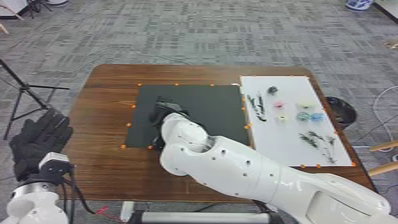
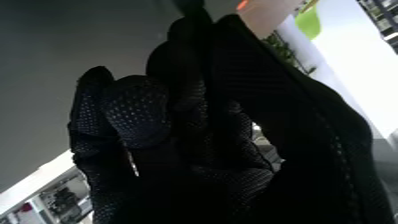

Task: Arrange flowers

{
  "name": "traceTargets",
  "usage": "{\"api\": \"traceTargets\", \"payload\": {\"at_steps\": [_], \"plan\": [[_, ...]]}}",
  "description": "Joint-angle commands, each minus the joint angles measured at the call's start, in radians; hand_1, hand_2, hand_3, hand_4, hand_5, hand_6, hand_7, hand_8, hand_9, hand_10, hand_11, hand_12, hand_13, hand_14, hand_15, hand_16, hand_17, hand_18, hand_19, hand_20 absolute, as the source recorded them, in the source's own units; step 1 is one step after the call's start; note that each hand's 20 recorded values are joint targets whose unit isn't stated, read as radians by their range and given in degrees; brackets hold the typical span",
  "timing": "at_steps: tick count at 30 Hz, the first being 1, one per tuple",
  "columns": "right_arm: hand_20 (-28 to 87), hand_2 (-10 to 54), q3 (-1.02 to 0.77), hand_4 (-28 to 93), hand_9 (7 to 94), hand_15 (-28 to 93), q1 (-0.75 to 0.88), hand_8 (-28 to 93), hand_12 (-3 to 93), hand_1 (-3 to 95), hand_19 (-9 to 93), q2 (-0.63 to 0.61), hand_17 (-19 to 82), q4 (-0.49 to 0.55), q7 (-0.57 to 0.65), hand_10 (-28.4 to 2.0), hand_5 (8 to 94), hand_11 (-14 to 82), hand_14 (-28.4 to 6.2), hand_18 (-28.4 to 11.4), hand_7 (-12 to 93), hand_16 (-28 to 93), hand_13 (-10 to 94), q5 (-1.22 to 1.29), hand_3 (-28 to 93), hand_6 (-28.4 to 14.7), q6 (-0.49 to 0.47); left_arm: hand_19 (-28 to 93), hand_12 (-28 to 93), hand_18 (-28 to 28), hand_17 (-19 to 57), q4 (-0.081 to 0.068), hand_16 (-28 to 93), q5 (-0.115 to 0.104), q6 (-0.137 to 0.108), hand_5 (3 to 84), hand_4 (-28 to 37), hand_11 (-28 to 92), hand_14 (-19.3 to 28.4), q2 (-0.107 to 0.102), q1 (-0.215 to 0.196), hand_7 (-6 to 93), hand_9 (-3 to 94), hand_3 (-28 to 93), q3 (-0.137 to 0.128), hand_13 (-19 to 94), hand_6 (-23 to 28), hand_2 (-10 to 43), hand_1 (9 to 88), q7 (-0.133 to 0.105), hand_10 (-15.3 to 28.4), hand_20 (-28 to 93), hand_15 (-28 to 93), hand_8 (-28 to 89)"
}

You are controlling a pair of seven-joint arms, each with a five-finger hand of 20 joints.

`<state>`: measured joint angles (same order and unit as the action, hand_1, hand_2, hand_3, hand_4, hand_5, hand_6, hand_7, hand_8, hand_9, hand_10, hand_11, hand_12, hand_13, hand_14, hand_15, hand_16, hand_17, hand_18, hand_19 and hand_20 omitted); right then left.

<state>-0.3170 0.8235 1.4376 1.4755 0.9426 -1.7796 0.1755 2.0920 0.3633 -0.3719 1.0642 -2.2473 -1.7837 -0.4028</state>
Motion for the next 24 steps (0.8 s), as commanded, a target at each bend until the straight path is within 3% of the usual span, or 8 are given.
{"api": "traceTargets", "payload": {"at_steps": [1,6,8,11,14,19,24], "plan": [[37,-9.5,0.009,-13,69.1,72,-0.007,15,52.6,43.9,81,-0.011,29,-0.026,0.026,-14.5,62.5,49.9,-15.0,-28.4,52,41,66,-0.029,71,-4.1,0.056,39,10,15.5,-7.1,-0.002,-5,-0.017,0.019,44.2,-28.3,23,16.2,0.004,-0.013,10.0,34.2,78,-0.005,25,10.6,14.9,23.2,-0.012,17.2,10,31,-8],[36,-9.5,0.007,-14,68.2,71,-0.012,15,45.7,41.8,81,-0.020,28,-0.019,0.015,-15.9,62.0,49.9,-15.6,-28.4,45,41,65,-0.021,70,-5.5,0.044,39,10,15.5,-7.1,-0.004,-5,-0.018,0.019,44.4,-28.3,23,16.2,0.002,-0.008,10.4,34.1,78,-0.003,25,10.7,15.1,23.3,-0.011,17.1,10,32,-8],[36,-9.5,0.010,-14,68.0,71,-0.011,14,42.3,39.4,81,-0.026,28,-0.013,0.006,-16.5,63.4,51.4,-15.6,-28.4,36,40,65,-0.025,72,-6.5,0.026,39,10,15.5,-7.1,-0.003,-5,-0.021,0.022,44.4,-28.3,23,16.2,0.005,-0.012,10.5,34.2,78,-0.005,25,10.7,15.1,23.2,-0.013,17.2,10,32,-8],[36,-9.2,0.010,-14,68.1,71,-0.009,-4,37.9,35.7,81,-0.034,28,-0.001,-0.003,-16.9,65.3,52.1,-15.8,-28.4,29,40,65,-0.021,75,-7.6,0.002,39,10,15.5,-7.1,-0.004,-5,-0.020,0.022,44.5,-28.3,23,16.2,0.004,-0.011,10.7,34.1,78,-0.006,25,10.8,15.1,23.2,-0.012,17.1,10,32,-8],[36,-8.0,0.006,-14,68.6,70,-0.003,-8,36.8,34.4,80,-0.051,28,0.026,-0.009,-17.1,65.5,50.9,-16.2,-28.4,26,40,65,-0.003,75,-7.7,-0.055,39,10,15.5,-7.1,-0.006,-5,-0.019,0.021,44.6,-28.3,23,16.2,0.006,-0.006,10.9,34.2,78,-0.004,25,10.8,15.2,23.3,-0.006,17.2,10,32,-8],[36,2.2,0.014,-14,71.5,69,-0.002,-8,32.6,29.9,79,-0.076,27,0.066,-0.028,-17.4,65.9,43.2,-17.0,-28.4,15,39,64,-0.021,73,-9.2,-0.115,39,10,15.5,-7.1,-0.010,-5,-0.020,0.023,44.7,-28.3,23,16.2,0.008,-0.004,11.2,34.3,78,-0.005,25,10.8,15.2,23.3,-0.006,17.3,10,32,-8],[34,9.6,0.038,-14,70.6,68,0.000,-7,21.8,25.2,79,-0.101,27,0.094,-0.056,-20.1,66.1,21.9,-16.8,-28.4,14,36,64,-0.074,72,-9.2,-0.079,39,10,15.5,-7.1,-0.012,-5,-0.026,0.014,44.8,-28.3,24,16.3,0.005,0.002,11.4,34.4,78,0.000,25,10.9,15.3,23.4,0.000,17.3,10,32,-8]]}}
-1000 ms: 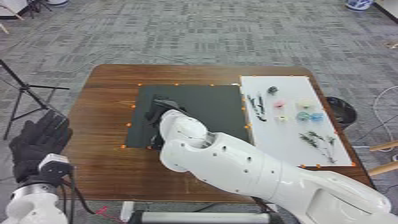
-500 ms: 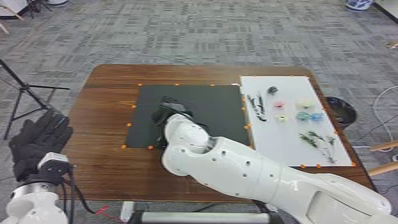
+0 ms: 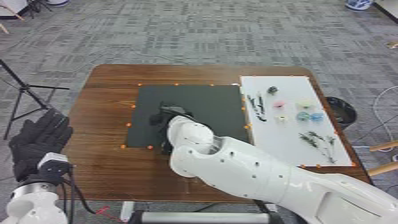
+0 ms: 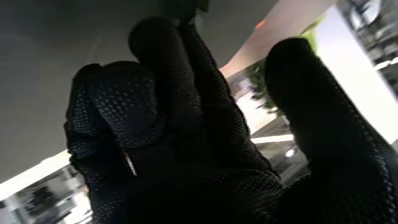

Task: Arrange flowers

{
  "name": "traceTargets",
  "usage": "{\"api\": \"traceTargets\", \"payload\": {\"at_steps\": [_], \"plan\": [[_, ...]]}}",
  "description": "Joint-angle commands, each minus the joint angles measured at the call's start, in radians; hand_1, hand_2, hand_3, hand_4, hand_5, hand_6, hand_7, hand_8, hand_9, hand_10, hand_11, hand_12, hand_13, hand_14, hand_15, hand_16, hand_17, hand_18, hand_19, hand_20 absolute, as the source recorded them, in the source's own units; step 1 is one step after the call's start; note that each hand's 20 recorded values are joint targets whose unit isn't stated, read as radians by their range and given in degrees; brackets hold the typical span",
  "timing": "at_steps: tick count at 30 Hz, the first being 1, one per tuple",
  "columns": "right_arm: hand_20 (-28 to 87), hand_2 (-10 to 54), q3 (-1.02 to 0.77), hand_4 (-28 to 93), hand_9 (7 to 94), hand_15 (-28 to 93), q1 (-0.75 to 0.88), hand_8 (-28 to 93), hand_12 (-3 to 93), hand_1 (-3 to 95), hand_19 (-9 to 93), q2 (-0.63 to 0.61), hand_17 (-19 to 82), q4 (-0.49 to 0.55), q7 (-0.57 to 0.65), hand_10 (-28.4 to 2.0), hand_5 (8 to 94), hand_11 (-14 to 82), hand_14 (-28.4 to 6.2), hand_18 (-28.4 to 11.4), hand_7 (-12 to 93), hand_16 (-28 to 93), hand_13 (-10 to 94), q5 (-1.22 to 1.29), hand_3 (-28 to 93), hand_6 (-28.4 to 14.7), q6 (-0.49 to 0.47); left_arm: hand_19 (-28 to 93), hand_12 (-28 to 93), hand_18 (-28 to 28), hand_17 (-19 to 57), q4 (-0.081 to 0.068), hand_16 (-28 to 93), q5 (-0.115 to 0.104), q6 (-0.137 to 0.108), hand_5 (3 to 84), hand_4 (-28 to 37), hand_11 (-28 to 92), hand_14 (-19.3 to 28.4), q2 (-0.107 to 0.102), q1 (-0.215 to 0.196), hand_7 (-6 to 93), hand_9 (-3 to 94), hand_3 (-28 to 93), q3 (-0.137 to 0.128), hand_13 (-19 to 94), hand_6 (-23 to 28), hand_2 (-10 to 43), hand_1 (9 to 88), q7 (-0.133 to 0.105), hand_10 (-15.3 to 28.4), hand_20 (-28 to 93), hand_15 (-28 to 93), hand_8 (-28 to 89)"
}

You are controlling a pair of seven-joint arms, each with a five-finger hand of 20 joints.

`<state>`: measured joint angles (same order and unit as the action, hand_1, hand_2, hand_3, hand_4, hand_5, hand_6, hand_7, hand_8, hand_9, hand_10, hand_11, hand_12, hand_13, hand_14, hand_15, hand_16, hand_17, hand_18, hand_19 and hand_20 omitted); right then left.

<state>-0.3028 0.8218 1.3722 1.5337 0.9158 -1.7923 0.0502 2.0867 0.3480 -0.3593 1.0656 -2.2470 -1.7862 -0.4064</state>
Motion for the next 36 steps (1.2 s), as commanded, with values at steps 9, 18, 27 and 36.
{"api": "traceTargets", "payload": {"at_steps": [9,18,27,36], "plan": [[32,12.5,-0.004,-14,67.5,66,0.035,-6,16.5,22.4,80,-0.037,28,0.072,-0.020,-22.3,59.2,15.1,-15.4,-28.4,14,31,66,-0.052,72,-11.6,0.012,40,10,15.6,-7.0,-0.007,-6,-0.010,-0.003,45.1,-28.3,25,16.4,0.005,0.000,11.9,34.8,78,0.001,25,11.0,15.5,23.5,0.013,17.5,10,33,-8],[28,16.5,-0.006,-9,68.0,64,0.043,-14,14.8,20.4,81,-0.039,30,0.099,-0.010,-22.8,53.6,14.3,-14.2,-28.4,51,28,69,0.000,74,-13.3,-0.005,40,10,15.6,-7.0,-0.002,-6,-0.019,-0.015,45.3,-28.3,25,16.3,0.001,-0.004,12.1,34.8,78,0.003,25,11.1,15.5,23.6,0.013,17.4,10,33,-8],[25,16.9,-0.057,-9,64.6,61,0.067,21,13.7,21.5,81,-0.027,29,0.127,-0.083,-24.4,44.9,12.2,-13.9,-28.2,72,27,69,0.177,73,-13.4,-0.122,40,10,15.5,-6.9,0.002,-6,-0.026,-0.011,45.3,-28.3,25,16.3,-0.003,-0.004,12.2,34.9,78,0.013,25,11.2,15.4,23.6,0.008,17.5,10,34,-8],[25,16.9,-0.047,-9,59.3,60,0.071,20,13.0,21.3,78,-0.020,26,0.128,-0.071,-25.0,43.1,11.0,-14.6,-27.5,72,26,65,0.135,74,-13.4,-0.133,40,10,15.5,-6.8,0.003,-6,-0.026,-0.008,45.4,-28.3,25,16.4,0.004,-0.011,12.2,35.0,78,0.016,25,11.2,15.4,23.7,0.010,17.6,10,34,-8]]}}
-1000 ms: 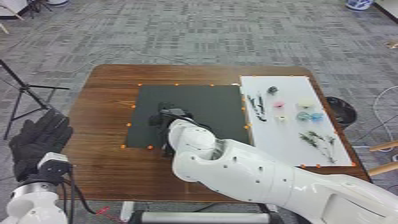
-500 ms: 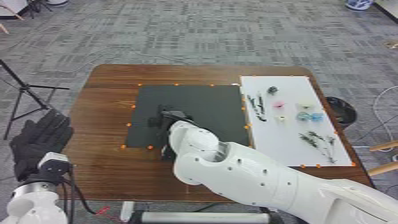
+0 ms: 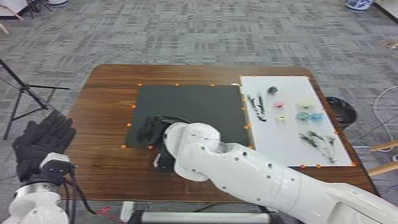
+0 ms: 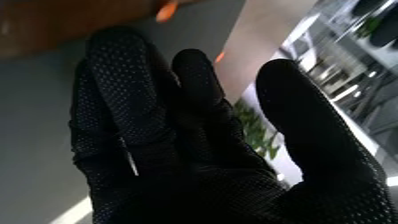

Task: Arrange flowers

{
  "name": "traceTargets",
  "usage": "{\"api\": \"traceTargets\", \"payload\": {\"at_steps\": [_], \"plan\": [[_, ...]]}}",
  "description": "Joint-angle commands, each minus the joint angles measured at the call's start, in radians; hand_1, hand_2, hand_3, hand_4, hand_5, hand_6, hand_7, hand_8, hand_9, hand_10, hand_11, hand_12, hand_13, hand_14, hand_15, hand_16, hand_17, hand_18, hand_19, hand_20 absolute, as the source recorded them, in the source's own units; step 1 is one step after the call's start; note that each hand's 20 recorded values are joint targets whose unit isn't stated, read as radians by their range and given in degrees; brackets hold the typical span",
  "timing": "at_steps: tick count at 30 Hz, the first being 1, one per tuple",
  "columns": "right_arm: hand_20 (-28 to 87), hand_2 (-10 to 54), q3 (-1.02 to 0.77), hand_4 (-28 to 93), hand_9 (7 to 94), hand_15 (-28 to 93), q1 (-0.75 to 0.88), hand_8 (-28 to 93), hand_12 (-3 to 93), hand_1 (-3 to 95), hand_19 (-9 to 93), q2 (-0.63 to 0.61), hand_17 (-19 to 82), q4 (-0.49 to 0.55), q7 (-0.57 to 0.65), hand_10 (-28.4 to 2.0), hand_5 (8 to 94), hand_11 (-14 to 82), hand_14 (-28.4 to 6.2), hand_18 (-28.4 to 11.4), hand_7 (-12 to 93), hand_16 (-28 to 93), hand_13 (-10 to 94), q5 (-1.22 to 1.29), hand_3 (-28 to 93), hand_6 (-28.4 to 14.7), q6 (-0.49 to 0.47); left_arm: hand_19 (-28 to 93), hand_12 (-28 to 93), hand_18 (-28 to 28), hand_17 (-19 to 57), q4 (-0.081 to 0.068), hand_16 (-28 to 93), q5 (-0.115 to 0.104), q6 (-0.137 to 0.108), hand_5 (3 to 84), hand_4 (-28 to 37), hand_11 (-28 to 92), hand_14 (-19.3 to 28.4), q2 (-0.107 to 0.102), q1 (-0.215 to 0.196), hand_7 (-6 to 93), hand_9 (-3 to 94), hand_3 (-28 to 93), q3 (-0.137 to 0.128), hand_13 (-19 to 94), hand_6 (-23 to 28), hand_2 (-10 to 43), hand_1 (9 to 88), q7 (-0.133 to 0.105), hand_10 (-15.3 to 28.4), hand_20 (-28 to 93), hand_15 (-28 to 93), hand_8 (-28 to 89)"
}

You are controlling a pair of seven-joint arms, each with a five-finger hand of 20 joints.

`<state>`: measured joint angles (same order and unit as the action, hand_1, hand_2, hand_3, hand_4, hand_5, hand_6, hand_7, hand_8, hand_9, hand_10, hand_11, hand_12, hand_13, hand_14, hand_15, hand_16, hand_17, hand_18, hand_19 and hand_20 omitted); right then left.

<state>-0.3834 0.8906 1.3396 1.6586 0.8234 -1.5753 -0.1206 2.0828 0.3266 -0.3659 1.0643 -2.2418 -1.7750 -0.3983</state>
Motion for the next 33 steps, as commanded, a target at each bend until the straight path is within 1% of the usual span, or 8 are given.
{"api": "traceTargets", "payload": {"at_steps": [1,6,8,15,17,18,25,33], "plan": [[25,17.0,0.037,-9,59.4,60,-0.003,20,13.1,21.2,78,0.014,26,0.004,0.044,-25.0,43.3,11.2,-14.6,-27.5,72,26,66,-0.098,74,-13.2,0.035,40,10,15.5,-6.9,0.008,-6,-0.005,-0.004,45.4,-28.3,25,16.4,0.005,-0.016,12.2,35.0,78,0.004,25,11.2,15.4,23.7,-0.001,17.6,10,34,-8],[26,17.9,0.048,-8,62.2,61,-0.029,20,13.5,20.7,80,-0.021,28,0.042,0.078,-25.3,45.2,12.0,-14.3,-28.2,72,25,68,-0.173,74,-13.3,0.055,40,10,15.5,-6.9,0.008,-6,-0.004,0.007,45.4,-28.3,25,16.4,0.019,-0.026,12.3,35.0,78,-0.012,25,11.2,15.4,23.7,-0.001,17.6,10,34,-8],[26,18.2,-0.024,-7,62.9,61,0.004,20,13.5,20.1,82,-0.055,29,0.108,0.081,-25.7,45.6,11.8,-13.8,-28.3,71,25,69,-0.182,74,-13.8,-0.037,40,10,15.5,-6.9,0.010,-6,-0.001,0.011,45.4,-28.3,25,16.4,0.028,-0.028,12.3,34.9,78,-0.014,25,11.2,15.4,23.7,0.005,17.6,10,34,-8],[27,19.4,-0.185,-3,62.5,61,0.091,21,13.9,19.2,84,-0.252,30,0.312,0.007,-27.0,45.2,10.9,-13.5,-28.4,66,26,71,-0.292,74,-15.5,0.016,40,10,15.5,-6.9,0.018,-6,0.003,0.035,45.2,-28.3,25,16.4,0.034,-0.028,12.0,34.8,78,-0.034,25,11.3,15.3,23.5,0.003,17.6,10,33,-8],[27,20.4,-0.225,-4,62.0,62,0.112,11,14.9,18.7,83,-0.317,30,0.335,-0.010,-26.5,45.9,11.2,-14.3,-28.4,62,26,70,-0.332,75,-15.4,0.052,40,10,15.5,-6.9,0.017,-6,0.011,0.044,45.1,-28.3,25,16.4,0.032,-0.019,11.9,34.7,77,-0.042,25,11.3,15.5,23.2,0.009,17.6,10,33,-8],[28,20.9,-0.245,-5,62.5,63,0.126,-5,15.6,18.6,83,-0.345,29,0.341,-0.027,-25.7,48.9,12.1,-14.8,-28.4,58,26,69,-0.362,75,-15.0,0.081,40,10,15.5,-6.9,0.023,-6,0.009,0.039,45.1,-28.3,25,16.3,0.031,-0.022,11.9,34.7,77,-0.048,25,11.2,15.5,23.2,0.005,17.5,10,33,-8],[33,11.9,-0.445,-11,71.3,67,0.269,-6,18.6,25.6,82,-0.523,30,0.446,0.038,-21.6,64.1,18.5,-16.0,-28.4,24,31,70,-0.418,68,-10.7,0.030,39,9,15.6,-6.8,0.047,-7,-0.022,0.046,46.3,-28.3,24,15.4,0.021,-0.043,11.9,37.2,77,-0.063,27,10.2,15.9,23.7,-0.021,15.9,10,31,-9],[30,0.6,-0.634,-13,63.0,63,0.485,-4,17.5,30.8,78,-0.682,27,0.515,0.122,-23.4,62.4,14.3,-17.8,-28.4,15,29,63,-0.545,66,-11.6,-0.039,39,9,15.6,-6.7,0.060,-7,-0.032,0.050,46.3,-28.3,24,15.4,0.015,-0.054,11.9,37.0,78,-0.068,27,10.3,15.8,23.8,-0.039,15.8,10,31,-9]]}}
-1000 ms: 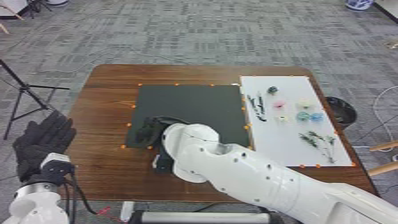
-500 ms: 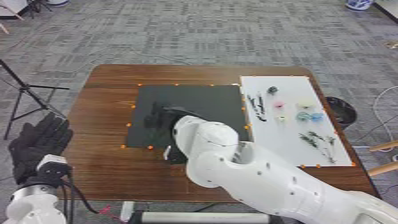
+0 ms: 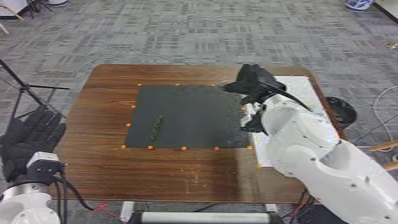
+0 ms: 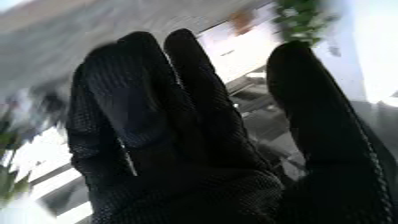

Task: Arrange flowers

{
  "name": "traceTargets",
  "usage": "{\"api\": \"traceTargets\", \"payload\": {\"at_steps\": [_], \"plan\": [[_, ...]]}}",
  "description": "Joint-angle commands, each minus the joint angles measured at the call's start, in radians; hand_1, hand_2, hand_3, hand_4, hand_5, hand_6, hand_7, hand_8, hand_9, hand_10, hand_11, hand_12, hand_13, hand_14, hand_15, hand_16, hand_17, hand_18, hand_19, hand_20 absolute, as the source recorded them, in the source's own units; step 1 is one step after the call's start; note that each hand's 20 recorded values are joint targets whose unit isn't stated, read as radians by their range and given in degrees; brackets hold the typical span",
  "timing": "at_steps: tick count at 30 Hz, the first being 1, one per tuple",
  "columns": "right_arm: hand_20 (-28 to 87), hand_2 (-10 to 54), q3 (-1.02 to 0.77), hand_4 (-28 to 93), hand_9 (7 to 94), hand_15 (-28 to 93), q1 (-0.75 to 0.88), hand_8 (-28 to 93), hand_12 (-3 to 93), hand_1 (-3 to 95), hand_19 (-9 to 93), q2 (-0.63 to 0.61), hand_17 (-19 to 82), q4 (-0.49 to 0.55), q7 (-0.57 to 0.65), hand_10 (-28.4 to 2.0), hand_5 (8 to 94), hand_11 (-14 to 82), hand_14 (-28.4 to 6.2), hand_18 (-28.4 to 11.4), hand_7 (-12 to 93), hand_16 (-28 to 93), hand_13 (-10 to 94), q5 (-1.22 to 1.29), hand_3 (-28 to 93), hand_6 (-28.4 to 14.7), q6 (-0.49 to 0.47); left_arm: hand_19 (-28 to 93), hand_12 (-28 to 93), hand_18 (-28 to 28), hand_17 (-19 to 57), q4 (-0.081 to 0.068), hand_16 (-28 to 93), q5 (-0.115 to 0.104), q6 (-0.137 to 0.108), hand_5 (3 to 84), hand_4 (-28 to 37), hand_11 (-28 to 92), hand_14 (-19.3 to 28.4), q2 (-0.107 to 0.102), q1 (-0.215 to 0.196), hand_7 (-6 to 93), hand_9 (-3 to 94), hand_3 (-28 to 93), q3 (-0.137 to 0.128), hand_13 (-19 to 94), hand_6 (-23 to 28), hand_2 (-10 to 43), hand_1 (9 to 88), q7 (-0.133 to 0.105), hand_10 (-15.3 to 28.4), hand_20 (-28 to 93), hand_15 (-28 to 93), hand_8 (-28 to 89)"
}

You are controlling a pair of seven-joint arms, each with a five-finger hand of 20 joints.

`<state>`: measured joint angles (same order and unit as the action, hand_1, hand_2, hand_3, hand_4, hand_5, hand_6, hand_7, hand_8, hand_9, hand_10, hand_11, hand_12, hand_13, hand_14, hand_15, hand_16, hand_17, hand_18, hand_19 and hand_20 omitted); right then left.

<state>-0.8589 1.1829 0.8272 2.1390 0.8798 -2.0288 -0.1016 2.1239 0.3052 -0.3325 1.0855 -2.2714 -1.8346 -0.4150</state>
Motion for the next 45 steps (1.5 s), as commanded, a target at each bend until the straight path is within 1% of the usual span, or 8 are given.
{"api": "traceTargets", "payload": {"at_steps": [1,11,14,21,26,33,36,45], "plan": [[30,-0.4,-0.192,-13,63.0,63,0.222,-4,17.5,31.2,78,-0.181,27,0.037,0.075,-23.4,62.2,14.3,-17.8,-28.4,14,29,63,-0.085,66,-11.6,-0.078,39,9,15.6,-6.8,0.021,-7,-0.008,0.015,46.3,-28.3,24,15.4,-0.005,-0.027,11.9,37.0,78,-0.011,27,10.3,15.7,23.9,-0.020,15.8,10,31,-9],[31,-4.8,-0.439,-14,63.7,64,0.495,-4,18.5,33.1,78,-0.259,26,0.035,0.156,-22.7,61.4,15.6,-18.1,-28.4,11,30,61,-0.168,66,-11.9,-0.183,39,9,15.6,-6.7,0.042,-6,-0.016,0.003,46.2,-28.3,24,15.4,0.005,-0.058,11.8,36.7,78,-0.024,27,10.3,15.6,24.0,-0.040,16.1,10,31,-8],[31,-6.9,-0.500,-17,63.6,64,0.568,-5,19.1,31.4,78,-0.265,26,0.029,0.161,-22.7,59.2,16.0,-18.0,-28.4,8,31,61,-0.202,62,-12.8,-0.195,40,9,15.6,-6.7,0.044,-6,-0.030,-0.003,46.2,-28.3,24,15.5,0.010,-0.062,11.7,36.7,77,-0.019,27,10.3,16.3,23.5,-0.050,16.1,10,31,-8],[35,-9.5,-0.646,-26,62.4,72,0.682,-5,31.1,36.8,78,-0.243,26,0.040,0.214,-22.3,61.6,35.3,-19.9,-28.4,8,40,57,-0.065,56,-11.7,-0.270,40,9,15.6,-6.7,0.048,-6,-0.026,-0.005,46.1,-28.3,24,15.4,0.012,-0.071,11.6,36.8,77,-0.022,27,10.3,16.9,22.9,-0.047,16.1,10,31,-8],[37,-9.5,-0.660,-28,60.4,74,0.692,-6,37.0,41.8,78,-0.228,26,0.021,0.193,-21.5,65.1,42.5,-19.7,-28.4,8,44,57,-0.017,57,-9.4,-0.339,40,9,15.6,-6.7,0.050,-6,-0.030,-0.013,46.1,-28.3,24,15.5,0.011,-0.075,11.8,36.8,77,-0.023,27,10.4,16.6,23.7,-0.043,16.3,10,31,-8],[37,-9.5,-0.626,-28,59.4,74,0.672,-8,37.9,44.2,77,-0.213,25,0.005,0.187,-21.0,66.8,44.0,-19.6,-28.4,10,44,57,-0.007,57,-6.4,-0.340,40,9,15.7,-6.7,0.049,-6,-0.030,-0.010,46.4,-28.3,24,15.6,0.014,-0.072,12.3,36.8,77,-0.021,27,10.4,16.9,25.4,-0.034,16.3,10,31,-8],[38,-9.5,-0.600,-28,59.3,74,0.653,-8,37.8,44.1,77,-0.209,25,-0.011,0.172,-20.8,67.3,44.2,-19.6,-28.4,11,44,57,-0.024,58,-5.4,-0.340,40,10,15.7,-6.7,0.052,-6,-0.017,-0.027,46.6,-28.3,25,15.8,0.017,-0.071,12.4,36.9,77,-0.022,27,10.3,17.5,26.2,-0.012,16.4,10,32,-9],[37,-9.5,-0.548,-28,59.7,74,0.611,-10,37.4,46.1,77,-0.200,25,-0.045,0.170,-19.7,69.8,45.3,-18.4,-28.4,13,44,57,-0.018,69,-2.8,-0.325,40,10,15.5,-6.6,0.052,-6,-0.019,-0.032,46.8,-28.3,25,15.9,0.020,-0.069,12.9,36.9,77,-0.013,27,10.3,19.7,27.7,-0.006,16.4,10,33,-9]]}}
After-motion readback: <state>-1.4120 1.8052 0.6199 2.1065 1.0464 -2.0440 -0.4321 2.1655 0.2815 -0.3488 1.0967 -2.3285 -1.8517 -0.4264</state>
